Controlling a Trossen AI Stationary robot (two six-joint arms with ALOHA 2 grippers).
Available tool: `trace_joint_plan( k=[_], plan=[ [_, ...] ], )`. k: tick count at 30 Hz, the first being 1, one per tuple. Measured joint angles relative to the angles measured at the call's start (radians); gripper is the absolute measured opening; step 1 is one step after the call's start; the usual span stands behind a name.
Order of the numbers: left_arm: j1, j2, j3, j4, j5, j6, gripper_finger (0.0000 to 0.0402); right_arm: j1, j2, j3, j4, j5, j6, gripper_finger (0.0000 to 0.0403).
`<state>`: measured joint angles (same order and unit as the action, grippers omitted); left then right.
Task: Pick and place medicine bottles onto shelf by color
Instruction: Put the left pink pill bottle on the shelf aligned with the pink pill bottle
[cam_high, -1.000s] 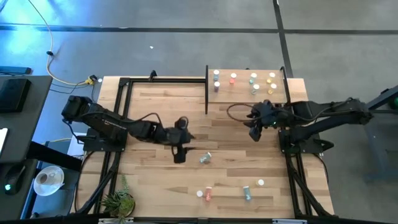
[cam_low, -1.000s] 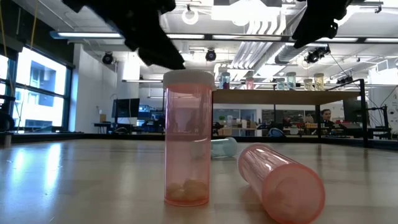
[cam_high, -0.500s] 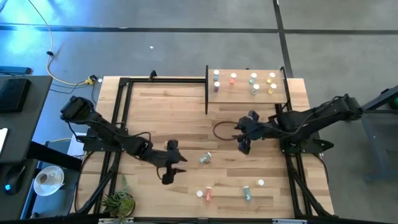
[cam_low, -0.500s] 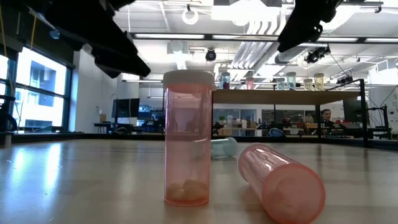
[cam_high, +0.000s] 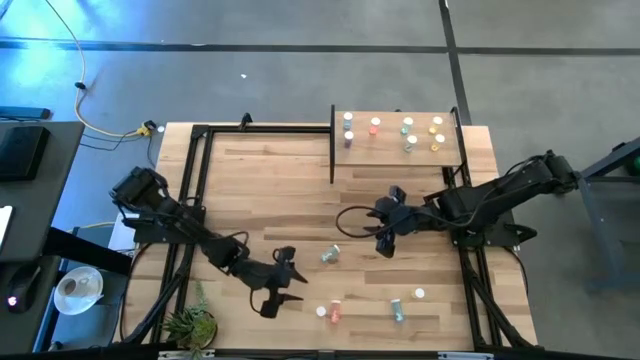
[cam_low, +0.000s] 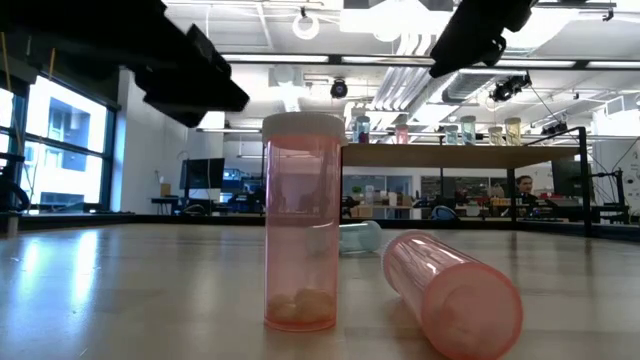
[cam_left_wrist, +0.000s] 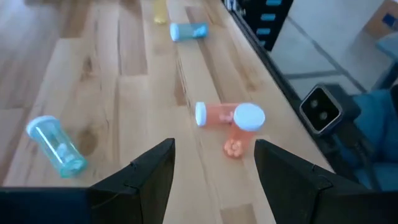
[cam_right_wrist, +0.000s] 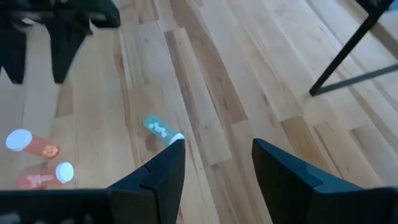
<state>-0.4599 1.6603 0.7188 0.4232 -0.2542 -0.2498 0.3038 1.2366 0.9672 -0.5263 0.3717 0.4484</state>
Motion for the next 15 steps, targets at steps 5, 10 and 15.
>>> trace_joint_plan(
  k=[5,10,15],
  plan=[
    [0.000,0.087,0.054,0.000,0.033,0.014,0.0209,-0.002,0.000,0.000,0.023,0.000,-0.017,0.0177],
    [0.001,0.172,0.110,0.005,0.067,0.044,0.0209,-0.003,0.000,0.000,0.032,0.000,-0.030,0.0177],
    [0.001,0.252,0.151,0.001,0.084,0.023,0.0209,-0.003,0.000,0.000,0.037,0.000,-0.027,0.0177]
  ],
)
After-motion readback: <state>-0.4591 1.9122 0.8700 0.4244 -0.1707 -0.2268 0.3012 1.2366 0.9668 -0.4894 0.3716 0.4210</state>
